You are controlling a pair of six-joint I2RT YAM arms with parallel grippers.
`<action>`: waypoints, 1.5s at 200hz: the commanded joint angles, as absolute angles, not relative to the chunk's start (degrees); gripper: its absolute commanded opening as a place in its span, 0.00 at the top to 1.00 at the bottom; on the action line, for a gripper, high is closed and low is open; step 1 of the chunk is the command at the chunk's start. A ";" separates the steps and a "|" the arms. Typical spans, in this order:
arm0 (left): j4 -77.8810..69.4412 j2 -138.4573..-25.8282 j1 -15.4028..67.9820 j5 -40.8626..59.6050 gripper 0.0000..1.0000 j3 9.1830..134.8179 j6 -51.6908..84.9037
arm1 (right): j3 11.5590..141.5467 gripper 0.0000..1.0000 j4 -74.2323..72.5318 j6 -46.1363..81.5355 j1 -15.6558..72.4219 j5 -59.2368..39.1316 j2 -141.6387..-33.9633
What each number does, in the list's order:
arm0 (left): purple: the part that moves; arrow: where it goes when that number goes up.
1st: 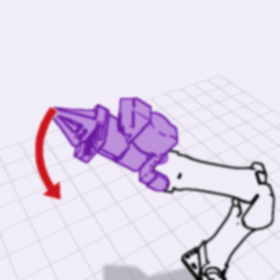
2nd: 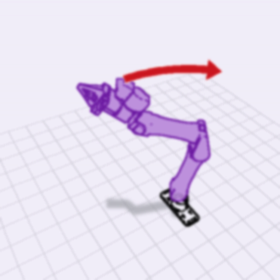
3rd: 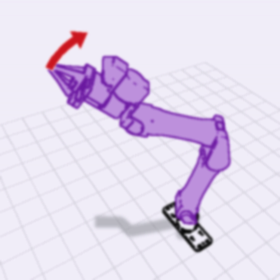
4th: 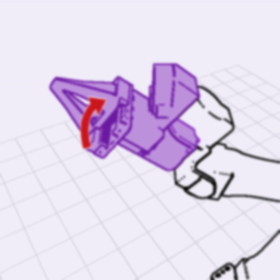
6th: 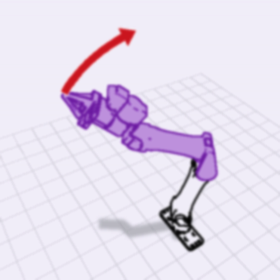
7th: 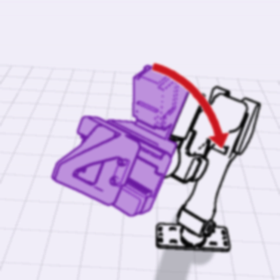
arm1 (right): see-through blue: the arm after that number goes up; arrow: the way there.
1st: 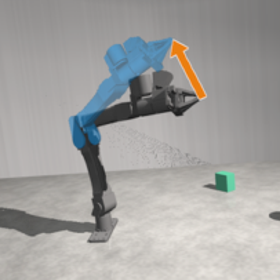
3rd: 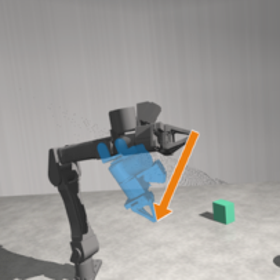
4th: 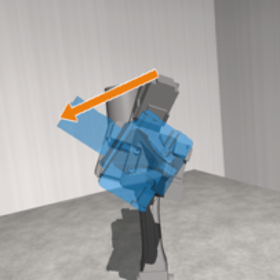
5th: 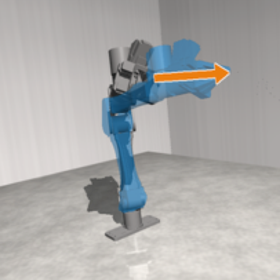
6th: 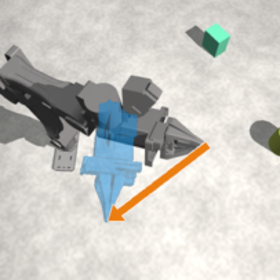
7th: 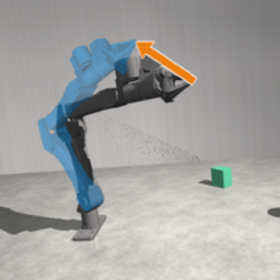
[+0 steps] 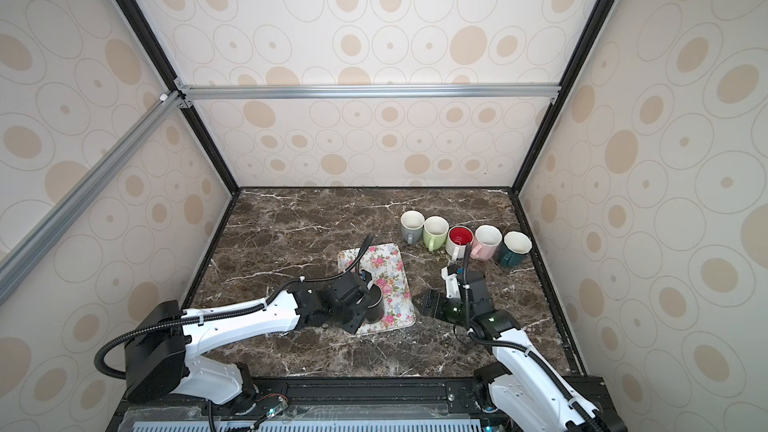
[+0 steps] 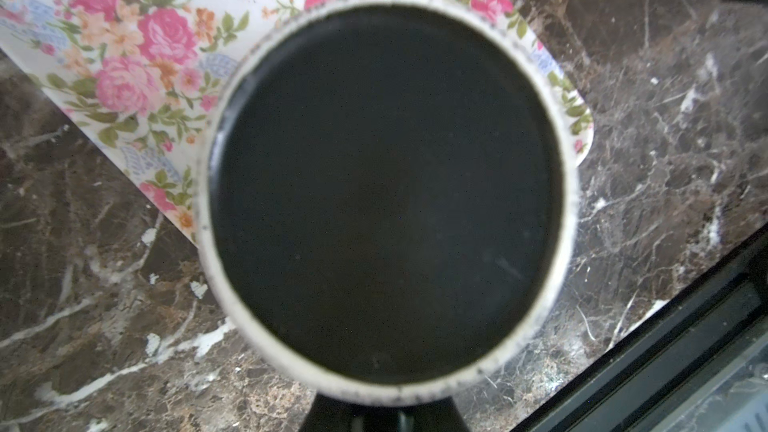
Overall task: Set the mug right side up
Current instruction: 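Lift the black mug and tilt it toward the right gripper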
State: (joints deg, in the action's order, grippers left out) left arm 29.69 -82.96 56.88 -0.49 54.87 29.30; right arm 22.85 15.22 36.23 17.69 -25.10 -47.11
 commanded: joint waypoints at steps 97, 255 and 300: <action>22.27 -85.20 45.05 15.14 1.00 65.30 24.00 | 19.81 0.10 -2.22 46.81 19.21 -32.94 -49.24; 11.29 -84.05 41.71 26.19 1.00 69.00 26.75 | 17.02 0.10 -14.38 55.09 23.78 -27.16 -45.34; 6.15 -82.59 40.70 28.26 1.00 68.82 29.22 | 18.12 0.11 -16.26 55.57 24.57 -25.22 -47.08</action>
State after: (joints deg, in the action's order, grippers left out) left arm 15.11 -86.30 41.69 24.91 65.93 27.68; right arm 17.80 -12.95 53.95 24.05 -26.52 -46.09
